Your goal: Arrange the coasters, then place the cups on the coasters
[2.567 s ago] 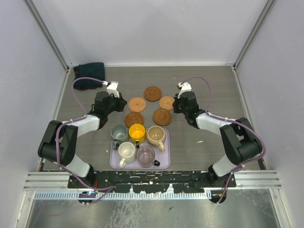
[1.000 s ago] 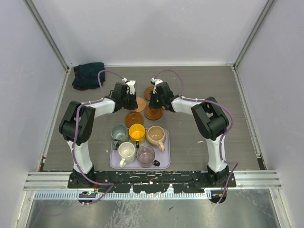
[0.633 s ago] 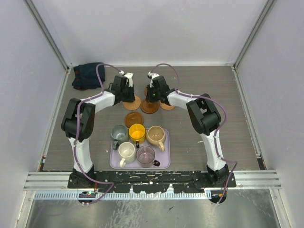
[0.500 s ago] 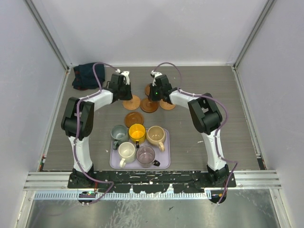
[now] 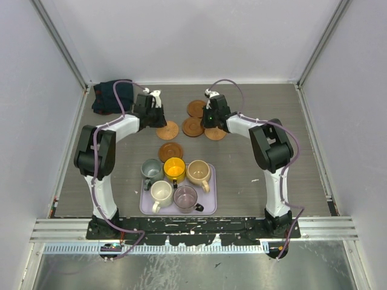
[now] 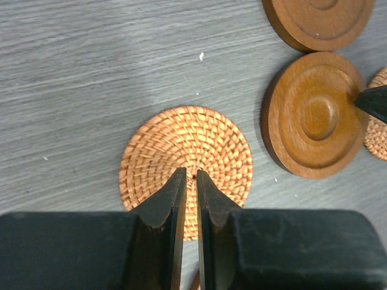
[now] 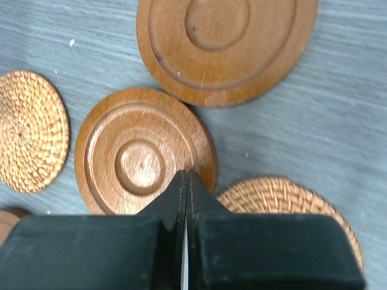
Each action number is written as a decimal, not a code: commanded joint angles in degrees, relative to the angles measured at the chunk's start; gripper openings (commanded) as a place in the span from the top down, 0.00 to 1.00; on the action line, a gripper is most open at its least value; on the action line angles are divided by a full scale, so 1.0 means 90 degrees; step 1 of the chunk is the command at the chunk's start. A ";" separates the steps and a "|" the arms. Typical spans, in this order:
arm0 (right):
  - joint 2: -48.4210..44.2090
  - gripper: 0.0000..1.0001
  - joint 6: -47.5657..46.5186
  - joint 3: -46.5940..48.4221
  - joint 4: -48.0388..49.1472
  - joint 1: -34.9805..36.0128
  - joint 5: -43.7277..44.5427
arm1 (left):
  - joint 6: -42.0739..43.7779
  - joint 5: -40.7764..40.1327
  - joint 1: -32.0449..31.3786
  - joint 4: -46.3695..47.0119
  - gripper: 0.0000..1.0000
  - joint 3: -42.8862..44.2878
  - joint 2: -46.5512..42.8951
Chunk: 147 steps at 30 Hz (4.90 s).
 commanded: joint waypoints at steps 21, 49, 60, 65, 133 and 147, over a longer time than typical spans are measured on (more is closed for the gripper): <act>-0.1513 0.99 0.0010 -0.1703 0.0050 -0.0142 0.1229 | -0.0004 0.0305 -0.0016 -0.0241 0.86 -0.0472 -0.0512; -0.2248 0.97 -0.0120 -0.1687 0.0505 -0.1202 0.1148 | -0.0035 0.0697 0.0807 -0.0337 0.85 0.0762 0.0007; -0.2279 0.85 -0.0300 -0.1909 0.0537 -0.0721 0.0779 | -0.0541 0.0857 0.0605 0.1071 0.53 -0.0853 -0.1081; -0.1999 0.90 -0.0453 -0.1778 0.0462 -0.0539 0.0730 | -0.0489 0.0823 0.0349 0.1045 0.57 -0.0913 -0.0939; -0.0557 0.99 -0.0099 -0.0101 -0.0905 -0.1915 0.1812 | 0.0099 0.0972 0.0475 -0.0709 0.59 0.0097 -0.0449; -0.2052 0.80 -0.0224 -0.0849 -0.0229 -0.1824 0.1049 | 0.0038 0.1333 0.0236 -0.0491 0.57 0.0006 -0.0462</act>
